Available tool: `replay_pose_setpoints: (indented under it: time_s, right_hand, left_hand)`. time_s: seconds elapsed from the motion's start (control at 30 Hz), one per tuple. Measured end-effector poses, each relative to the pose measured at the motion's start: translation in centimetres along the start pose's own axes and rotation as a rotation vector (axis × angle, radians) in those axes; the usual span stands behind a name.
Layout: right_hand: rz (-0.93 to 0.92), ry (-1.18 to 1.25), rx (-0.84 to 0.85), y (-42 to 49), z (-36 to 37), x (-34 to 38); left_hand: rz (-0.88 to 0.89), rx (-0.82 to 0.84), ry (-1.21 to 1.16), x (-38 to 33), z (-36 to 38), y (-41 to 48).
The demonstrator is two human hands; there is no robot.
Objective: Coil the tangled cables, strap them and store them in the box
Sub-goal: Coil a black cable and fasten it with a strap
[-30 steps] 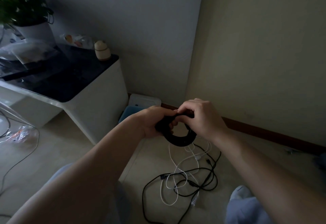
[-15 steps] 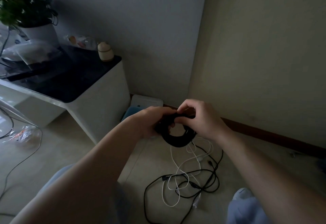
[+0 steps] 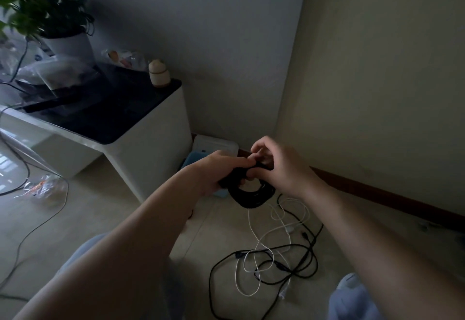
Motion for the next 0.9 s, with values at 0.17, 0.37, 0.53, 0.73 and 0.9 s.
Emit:
replay_pose_setpoints:
  time_s: [0.17, 0.37, 0.53, 0.73, 0.9]
  right_hand:
    - [-0.028, -0.189, 0.157, 1.6, 1.6, 0.2]
    - [-0.042, -0.255, 0.292, 4.6, 4.4, 0.6]
    - [0.011, -0.238, 0.221, 7.0, 6.8, -1.2]
    - [0.252, 0.063, 0.037, 9.7, 9.4, -5.0]
    - [0.407, 0.251, -0.040, 11.4, 12.5, -7.4]
  left_hand:
    - [0.101, -0.031, 0.105, 0.6, -1.0, 0.7]
    - [0.105, -0.167, 0.136, 0.7, -3.2, 1.7]
    - [0.060, -0.411, -0.043, 1.0, -7.0, 2.8]
    - [-0.178, -0.459, 0.011, 4.9, -10.7, 5.2]
    - [-0.226, -0.211, -0.479, 7.7, -9.3, 8.4]
Point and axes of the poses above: each hand's wrist, its own y-axis towards the middle knuckle, its own z-axis out of the palm, x = y × z, the point moved 3 cm from there along y, towards the middle knuckle, and after that the axes turned 13 degrees about -x, right-handed, at the moved point
